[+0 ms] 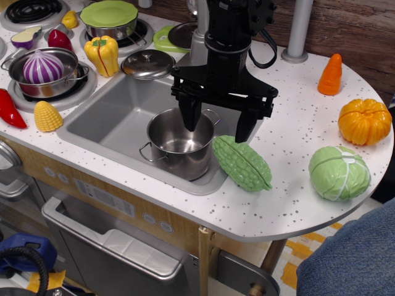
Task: Put green squash in pot or pan
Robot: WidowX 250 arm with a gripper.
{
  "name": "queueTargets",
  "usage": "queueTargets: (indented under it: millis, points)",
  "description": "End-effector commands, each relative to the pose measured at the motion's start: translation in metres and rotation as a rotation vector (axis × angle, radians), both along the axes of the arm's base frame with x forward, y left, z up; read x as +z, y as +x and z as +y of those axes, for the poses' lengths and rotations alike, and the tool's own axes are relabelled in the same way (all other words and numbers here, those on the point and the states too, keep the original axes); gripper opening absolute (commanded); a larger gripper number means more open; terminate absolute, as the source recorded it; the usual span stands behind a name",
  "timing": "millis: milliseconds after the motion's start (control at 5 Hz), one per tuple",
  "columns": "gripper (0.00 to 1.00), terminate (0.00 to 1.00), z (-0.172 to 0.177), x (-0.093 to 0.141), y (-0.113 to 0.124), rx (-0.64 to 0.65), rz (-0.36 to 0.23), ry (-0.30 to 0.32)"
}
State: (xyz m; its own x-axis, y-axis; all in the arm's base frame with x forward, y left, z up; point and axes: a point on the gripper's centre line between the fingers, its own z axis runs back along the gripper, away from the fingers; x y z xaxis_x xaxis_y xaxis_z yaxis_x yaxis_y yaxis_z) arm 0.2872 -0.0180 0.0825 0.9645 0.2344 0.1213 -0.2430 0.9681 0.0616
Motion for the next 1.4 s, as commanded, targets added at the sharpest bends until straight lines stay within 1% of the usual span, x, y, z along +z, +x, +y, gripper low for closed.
queueTargets:
  millis: [0,200,400,600,800,1200]
  points:
    - [1.0,0.0,0.0,0.0,0.0,0.0,0.0,0.0]
    - [1.0,0.0,-0.001,0.0,0.015,0.142,-0.041,-0.014]
    - [1.0,0.0,-0.007,0.0,0.033,0.308,-0.074,-0.003]
    - [1.0,0.0,-0.011,-0.009,0.048,0.472,-0.139,-0.017]
    - [1.0,0.0,-0.013,-0.023,0.049,0.549,-0.157,-0.007]
    - [1.0,0.0,-0.012,-0.039,0.042,0.594,-0.189,-0.018]
